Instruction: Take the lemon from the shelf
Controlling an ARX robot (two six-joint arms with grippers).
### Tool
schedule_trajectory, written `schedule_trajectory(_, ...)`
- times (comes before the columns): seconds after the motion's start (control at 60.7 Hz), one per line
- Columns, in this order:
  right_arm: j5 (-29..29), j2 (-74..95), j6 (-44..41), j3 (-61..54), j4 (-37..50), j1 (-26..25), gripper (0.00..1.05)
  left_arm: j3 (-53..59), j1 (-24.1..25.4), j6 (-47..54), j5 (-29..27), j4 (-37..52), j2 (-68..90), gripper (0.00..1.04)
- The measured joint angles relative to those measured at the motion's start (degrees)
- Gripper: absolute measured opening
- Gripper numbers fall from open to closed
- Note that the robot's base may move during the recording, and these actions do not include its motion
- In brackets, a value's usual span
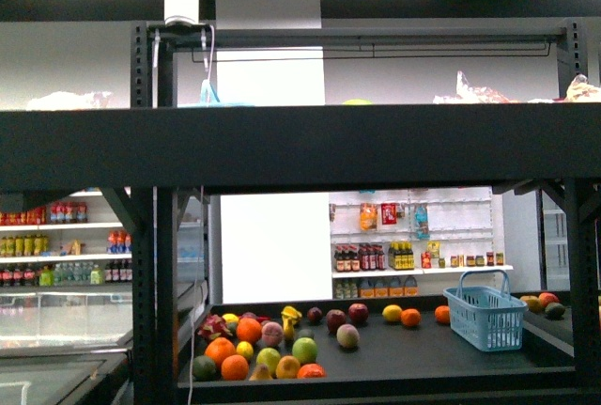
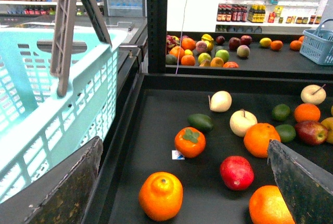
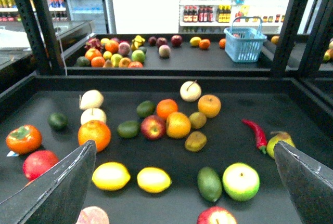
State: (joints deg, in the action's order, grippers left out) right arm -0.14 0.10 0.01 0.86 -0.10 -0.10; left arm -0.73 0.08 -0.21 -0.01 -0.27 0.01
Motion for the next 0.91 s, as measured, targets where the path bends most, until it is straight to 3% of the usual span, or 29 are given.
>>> schedule_trajectory(0.428,-0.04,0.00,0.00,0.00,0.00,0.00,1.02,0.00,-0.02,-0.26,-0.17,-0.07,0.04,0.97)
schedule_trajectory(0.511,0.04,0.00,0.00,0.00,0.00,0.00,1.02,-3.52,-2.60,-8.98,-7.21,-7.54,6.16,0.97)
schedule_trajectory(0.61,-0.02,0.00,0.00,0.00,0.00,0.00,1.02,-10.21,-2.21,-20.50,-4.02,-7.78,17.40,0.97)
schedule_trajectory(0.709,-0.02,0.00,0.00,0.00,0.00,0.00,1.02,-20.48,3.50,-27.96,4.00,-7.50,27.28,0.97)
schedule_trajectory(0.906,-0.02,0.00,0.00,0.00,0.00,0.00,1.02,-39.78,23.08,-42.99,20.72,-13.99,43.65,0.97)
